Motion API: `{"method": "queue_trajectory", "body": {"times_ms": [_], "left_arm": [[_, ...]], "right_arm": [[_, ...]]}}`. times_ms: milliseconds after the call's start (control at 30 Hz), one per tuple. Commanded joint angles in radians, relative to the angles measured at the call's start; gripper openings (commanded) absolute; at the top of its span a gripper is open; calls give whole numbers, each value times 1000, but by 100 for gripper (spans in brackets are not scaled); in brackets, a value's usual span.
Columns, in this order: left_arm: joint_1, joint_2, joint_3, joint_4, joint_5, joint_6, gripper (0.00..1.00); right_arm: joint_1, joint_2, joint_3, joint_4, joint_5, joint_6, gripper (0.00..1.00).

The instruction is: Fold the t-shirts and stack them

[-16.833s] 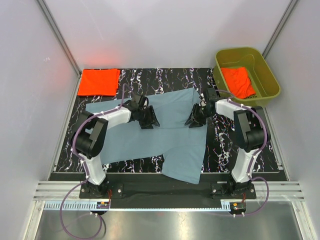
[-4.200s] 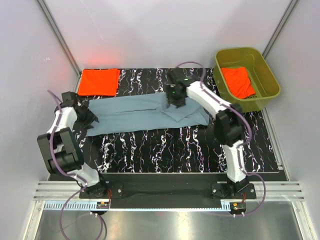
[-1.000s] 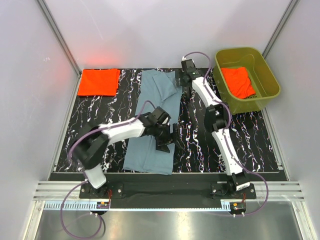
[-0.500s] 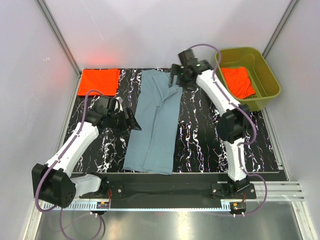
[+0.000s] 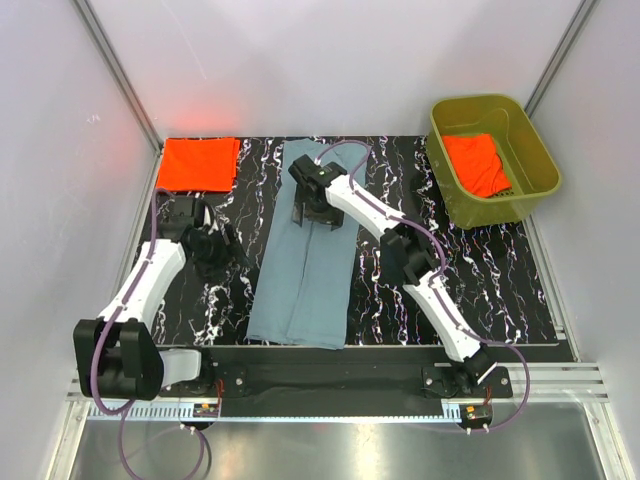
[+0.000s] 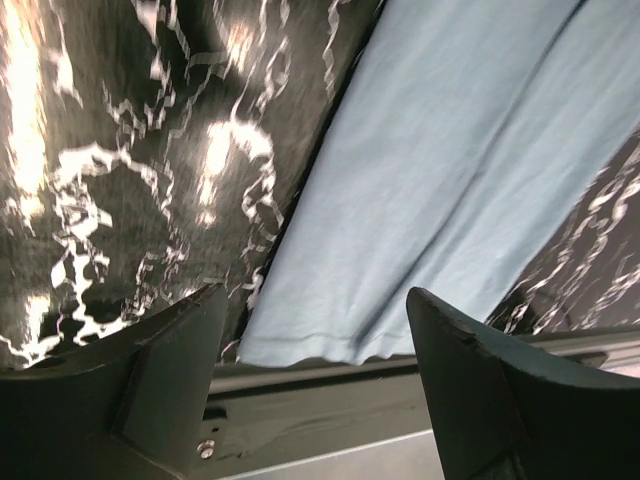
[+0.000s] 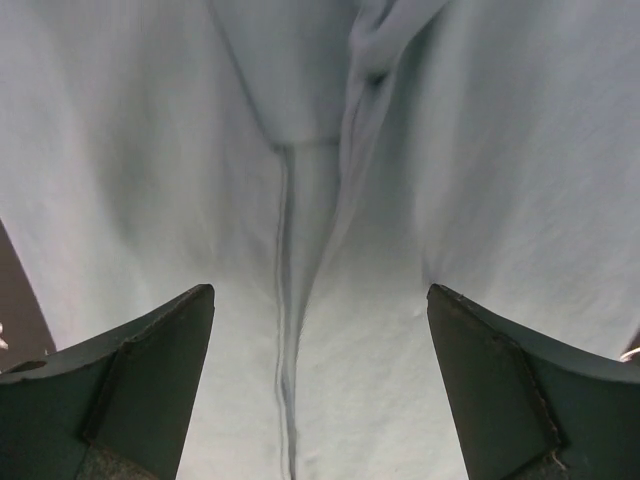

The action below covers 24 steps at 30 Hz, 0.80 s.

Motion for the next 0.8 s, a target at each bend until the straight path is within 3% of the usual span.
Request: {"method": "queue_trajectory", "body": {"times_ms": [0, 200, 333, 467, 633, 733, 767], "left_arm": [[4, -29, -56, 21, -1, 12, 77], [-2, 55, -138, 96, 146, 44, 77], [-9, 68, -173, 144, 176, 7, 78], [-73, 71, -191, 170, 223, -30, 78], [-153, 65, -239, 193, 214, -59, 76], [-211, 52, -252, 198, 165, -82, 73], [-222, 52, -265, 201, 159, -106, 72]], "right_arm": [[-30, 54, 35, -22, 99, -70, 94], [-71, 59, -21, 6, 133, -252, 94], [-103, 22, -38, 61, 75, -403, 96], [-125, -70, -50, 70, -12, -452, 100], [-122, -372, -159, 47, -239, -416, 100], [-110, -560, -346, 49, -342, -360, 100], [-110, -606, -488, 52, -371, -348, 100]]}}
